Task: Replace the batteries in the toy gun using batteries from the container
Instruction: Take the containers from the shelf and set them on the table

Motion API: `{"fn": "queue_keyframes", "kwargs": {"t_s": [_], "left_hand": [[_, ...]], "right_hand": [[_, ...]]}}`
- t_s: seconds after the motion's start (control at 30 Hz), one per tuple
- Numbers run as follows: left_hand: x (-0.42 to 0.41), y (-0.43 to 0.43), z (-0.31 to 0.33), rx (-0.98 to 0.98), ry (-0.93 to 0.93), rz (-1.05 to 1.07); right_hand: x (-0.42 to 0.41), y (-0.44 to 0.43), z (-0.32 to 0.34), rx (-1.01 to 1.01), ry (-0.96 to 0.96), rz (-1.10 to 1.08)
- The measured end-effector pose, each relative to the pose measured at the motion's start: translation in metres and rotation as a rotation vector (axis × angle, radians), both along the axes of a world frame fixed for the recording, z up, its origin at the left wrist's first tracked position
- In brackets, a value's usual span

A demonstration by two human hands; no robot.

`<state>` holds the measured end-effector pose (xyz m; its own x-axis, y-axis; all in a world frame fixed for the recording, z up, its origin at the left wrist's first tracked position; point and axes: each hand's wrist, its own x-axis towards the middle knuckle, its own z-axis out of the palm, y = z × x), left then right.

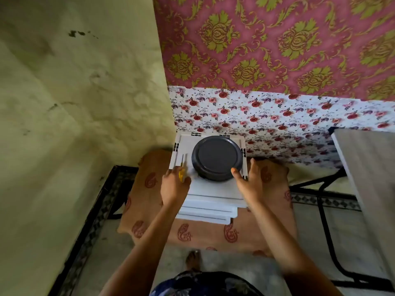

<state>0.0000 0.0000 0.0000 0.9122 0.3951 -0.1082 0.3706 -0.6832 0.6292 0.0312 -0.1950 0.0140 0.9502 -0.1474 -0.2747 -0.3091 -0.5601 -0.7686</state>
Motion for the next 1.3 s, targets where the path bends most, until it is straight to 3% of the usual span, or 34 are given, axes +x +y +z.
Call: {"fn": "queue_keyframes", "kwargs": {"t_s": [0.17, 0.27, 0.47, 0.6, 0.9, 1.3], "left_hand": [[0.019, 0.012, -0.017, 0.164, 0.108, -0.044], [0.028, 0.022, -0.027, 0.116, 0.069, -0.028], [0.054, 0.029, -0.025, -0.312, -0.086, 0.156], [0.076, 0.017, -0.007, -0.630, 0.004, 0.347], [0.089, 0.004, -0.001, -0.661, 0.289, 0.041], [0.061, -0.023, 0.015, -0.696, 0.225, 0.002]], "right_hand": [[0.019, 0.012, -0.013, 0.174, 0.081, -0.233], [0.024, 0.015, -0.020, 0.250, 0.094, -0.321], [0.023, 0.019, -0.014, 0.375, 0.051, -0.390], [0.024, 0.016, -0.016, 0.423, 0.085, -0.375], [0.020, 0.015, -0.023, 0.552, 0.081, -0.405], [-0.003, -0.008, -0.008, 0.783, 0.013, -0.457]]}}
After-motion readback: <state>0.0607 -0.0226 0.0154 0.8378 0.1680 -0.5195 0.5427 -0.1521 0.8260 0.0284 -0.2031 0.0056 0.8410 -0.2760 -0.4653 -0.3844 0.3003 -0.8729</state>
